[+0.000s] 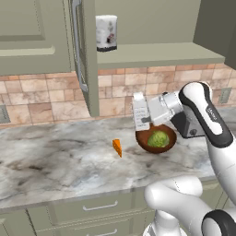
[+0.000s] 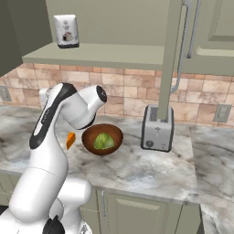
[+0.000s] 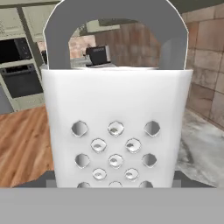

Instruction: Pick the cheese from the fridge and the cheese grater from the cabinet and place them next to the salad bowl.

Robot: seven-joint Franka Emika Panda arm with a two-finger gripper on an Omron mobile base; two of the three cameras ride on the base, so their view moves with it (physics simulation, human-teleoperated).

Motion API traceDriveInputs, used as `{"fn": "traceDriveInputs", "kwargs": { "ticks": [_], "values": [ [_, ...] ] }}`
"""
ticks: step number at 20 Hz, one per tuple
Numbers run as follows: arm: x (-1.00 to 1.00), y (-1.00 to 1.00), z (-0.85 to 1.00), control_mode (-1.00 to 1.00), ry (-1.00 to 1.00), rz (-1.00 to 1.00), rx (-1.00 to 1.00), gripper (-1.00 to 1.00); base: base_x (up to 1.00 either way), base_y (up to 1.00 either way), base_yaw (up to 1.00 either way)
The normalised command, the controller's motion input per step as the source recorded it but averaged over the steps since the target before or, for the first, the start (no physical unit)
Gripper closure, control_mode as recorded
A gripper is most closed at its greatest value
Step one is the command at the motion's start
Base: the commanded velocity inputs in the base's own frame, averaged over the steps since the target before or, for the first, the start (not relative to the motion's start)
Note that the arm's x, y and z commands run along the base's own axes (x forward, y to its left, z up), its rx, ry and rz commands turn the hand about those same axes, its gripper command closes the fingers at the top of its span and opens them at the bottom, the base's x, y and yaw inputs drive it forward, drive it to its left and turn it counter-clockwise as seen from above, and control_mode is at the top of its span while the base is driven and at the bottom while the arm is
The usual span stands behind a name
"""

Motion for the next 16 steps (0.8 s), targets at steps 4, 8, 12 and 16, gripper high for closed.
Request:
{"fn": "traceDriveInputs", "kwargs": {
  "ticks": [4, 8, 12, 16],
  "values": [
    [0.00, 0.16, -0.65, -1.00, 0.00, 0.15, 0.00, 1.00, 0.00, 0.00, 0.00],
    [0.00, 0.07, -0.61, -1.00, 0.00, 0.09, 0.00, 1.00, 0.00, 0.00, 0.00],
    [0.00, 0.00, -0.63, -1.00, 0.00, 0.05, 0.00, 1.00, 0.00, 0.00, 0.00],
    [0.00, 0.09, -0.66, -1.00, 0.00, 0.00, -0.05, 1.00, 0.00, 0.00, 0.00]
  ]
}}
